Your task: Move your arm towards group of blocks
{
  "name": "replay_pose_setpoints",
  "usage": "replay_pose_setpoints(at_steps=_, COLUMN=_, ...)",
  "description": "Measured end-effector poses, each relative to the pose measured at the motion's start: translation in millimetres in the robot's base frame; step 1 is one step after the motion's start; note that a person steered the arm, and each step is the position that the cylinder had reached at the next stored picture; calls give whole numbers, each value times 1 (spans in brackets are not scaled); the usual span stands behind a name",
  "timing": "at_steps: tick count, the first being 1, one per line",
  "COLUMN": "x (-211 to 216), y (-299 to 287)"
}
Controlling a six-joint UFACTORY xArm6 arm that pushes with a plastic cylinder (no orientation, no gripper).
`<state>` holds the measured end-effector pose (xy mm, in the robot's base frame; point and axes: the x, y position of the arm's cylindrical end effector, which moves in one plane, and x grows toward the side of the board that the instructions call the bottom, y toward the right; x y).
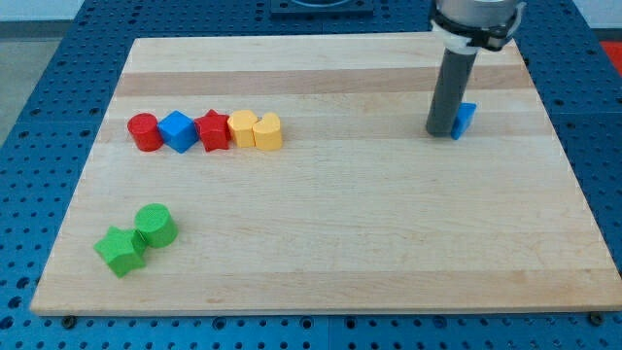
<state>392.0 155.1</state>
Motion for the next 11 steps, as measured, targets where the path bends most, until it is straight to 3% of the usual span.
replay_pose_setpoints(at_steps=3, x=-2, y=23)
replay_pose_setpoints(at_steps=5, x=49, y=-50)
replay_pose_setpoints(at_steps=11, x=62, y=-319)
